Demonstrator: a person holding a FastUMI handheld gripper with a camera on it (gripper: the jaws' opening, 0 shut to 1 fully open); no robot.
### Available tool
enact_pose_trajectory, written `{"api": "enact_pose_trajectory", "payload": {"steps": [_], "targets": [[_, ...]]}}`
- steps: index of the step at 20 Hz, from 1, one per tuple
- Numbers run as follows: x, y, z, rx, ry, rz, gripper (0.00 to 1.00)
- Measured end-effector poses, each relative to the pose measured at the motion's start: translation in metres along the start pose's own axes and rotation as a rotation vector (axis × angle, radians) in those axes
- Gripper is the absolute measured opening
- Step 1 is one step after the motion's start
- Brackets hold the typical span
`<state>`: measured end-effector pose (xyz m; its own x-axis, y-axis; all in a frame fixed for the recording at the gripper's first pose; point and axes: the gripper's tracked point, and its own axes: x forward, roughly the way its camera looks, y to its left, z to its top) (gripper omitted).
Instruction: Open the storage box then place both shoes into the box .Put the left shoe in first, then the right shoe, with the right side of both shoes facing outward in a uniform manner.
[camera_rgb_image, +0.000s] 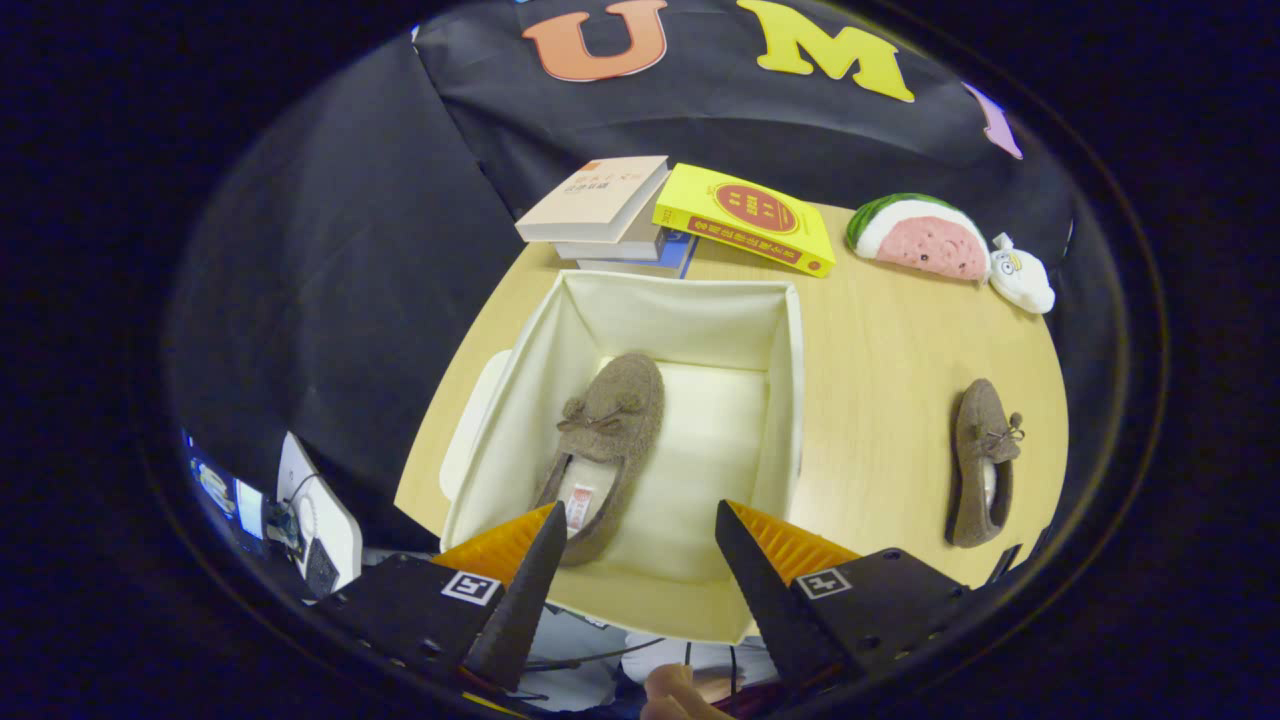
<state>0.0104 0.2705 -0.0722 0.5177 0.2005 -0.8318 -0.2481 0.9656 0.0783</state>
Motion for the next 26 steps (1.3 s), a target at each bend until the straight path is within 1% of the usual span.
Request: {"api": "enact_pose_trajectory", "payload": {"steps": [2,3,5,6,8,16,21,24,26], "targets": [[-0.018,-0.02,0.0,-0.026,-0.012,-0.02,0.92],[-0.024,-0.032,-0.004,-0.026,-0.014,-0.028,0.94],[-0.034,-0.062,-0.007,0.002,-0.008,-0.041,0.94],[-0.038,-0.081,-0.007,0.018,-0.008,-0.058,0.94],[-0.039,-0.129,-0.008,0.047,-0.007,-0.12,0.94],[-0.013,-0.283,-0.032,0.2,0.077,-0.273,0.94],[0.005,-0.379,-0.046,0.23,0.139,-0.44,0.93],[0.017,-0.417,-0.052,0.229,0.165,-0.515,0.92],[0.024,-0.431,-0.054,0.225,0.178,-0.542,0.9]]}}
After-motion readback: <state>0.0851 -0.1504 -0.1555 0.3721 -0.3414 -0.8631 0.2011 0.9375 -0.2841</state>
